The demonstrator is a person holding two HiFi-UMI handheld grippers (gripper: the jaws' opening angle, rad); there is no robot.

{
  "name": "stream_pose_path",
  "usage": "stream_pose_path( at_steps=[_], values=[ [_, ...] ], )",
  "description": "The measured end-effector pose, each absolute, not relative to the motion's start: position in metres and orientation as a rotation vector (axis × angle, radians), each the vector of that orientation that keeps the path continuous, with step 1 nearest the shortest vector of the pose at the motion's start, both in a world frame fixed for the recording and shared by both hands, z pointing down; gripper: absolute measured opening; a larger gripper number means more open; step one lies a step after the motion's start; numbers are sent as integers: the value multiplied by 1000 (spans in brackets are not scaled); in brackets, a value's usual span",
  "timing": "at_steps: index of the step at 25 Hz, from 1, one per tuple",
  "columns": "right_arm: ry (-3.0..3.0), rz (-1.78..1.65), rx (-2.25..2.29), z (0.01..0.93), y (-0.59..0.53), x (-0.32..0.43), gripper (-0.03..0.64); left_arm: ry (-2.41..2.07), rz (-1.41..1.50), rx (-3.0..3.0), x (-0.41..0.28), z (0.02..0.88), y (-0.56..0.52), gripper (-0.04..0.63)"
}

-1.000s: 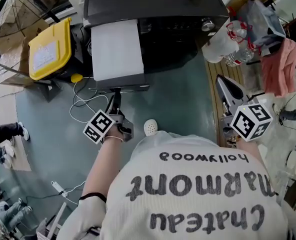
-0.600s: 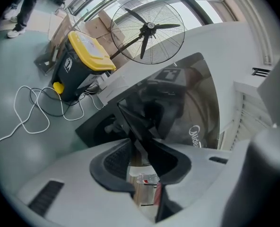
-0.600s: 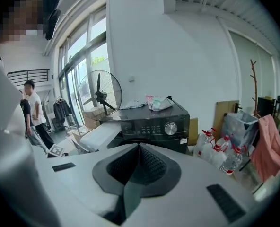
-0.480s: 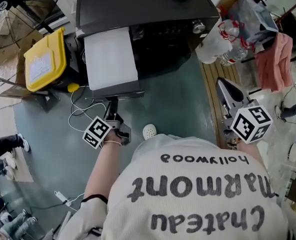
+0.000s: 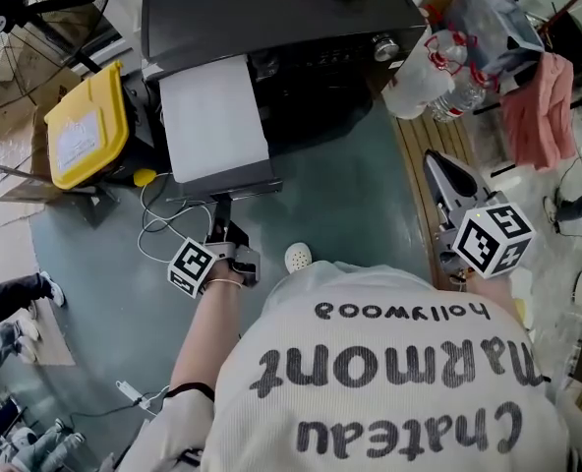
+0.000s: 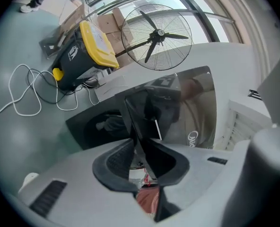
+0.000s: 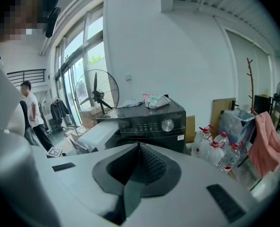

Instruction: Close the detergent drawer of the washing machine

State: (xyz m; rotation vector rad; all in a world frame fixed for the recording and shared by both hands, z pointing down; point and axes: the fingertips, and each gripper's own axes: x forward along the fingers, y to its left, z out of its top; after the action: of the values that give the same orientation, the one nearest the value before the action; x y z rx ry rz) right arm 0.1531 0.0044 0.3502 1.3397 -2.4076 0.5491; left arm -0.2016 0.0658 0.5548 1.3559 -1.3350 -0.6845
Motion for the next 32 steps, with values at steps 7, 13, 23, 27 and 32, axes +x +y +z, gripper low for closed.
stream_pose_path(
  at_steps=[7,13,23,27,32],
  values=[
    [-2412,552,1338,351,3,157,34,-1302,-742,1323,-199,551,67,71],
    [-2411,555,1335,350,2,161,34,-1261,-767,1336,-193,540,65,67],
    [-2397,553,1393,342,-1,175,34,-1274,-783,1300,-197,539,52,64],
    [-2391,558,1415,341,-1,180,34,-1272,-763,1298,-195,540,49,64],
    [-2379,563,1429,346,3,183,34,-1271,-733,1300,-195,546,46,67]
  ],
)
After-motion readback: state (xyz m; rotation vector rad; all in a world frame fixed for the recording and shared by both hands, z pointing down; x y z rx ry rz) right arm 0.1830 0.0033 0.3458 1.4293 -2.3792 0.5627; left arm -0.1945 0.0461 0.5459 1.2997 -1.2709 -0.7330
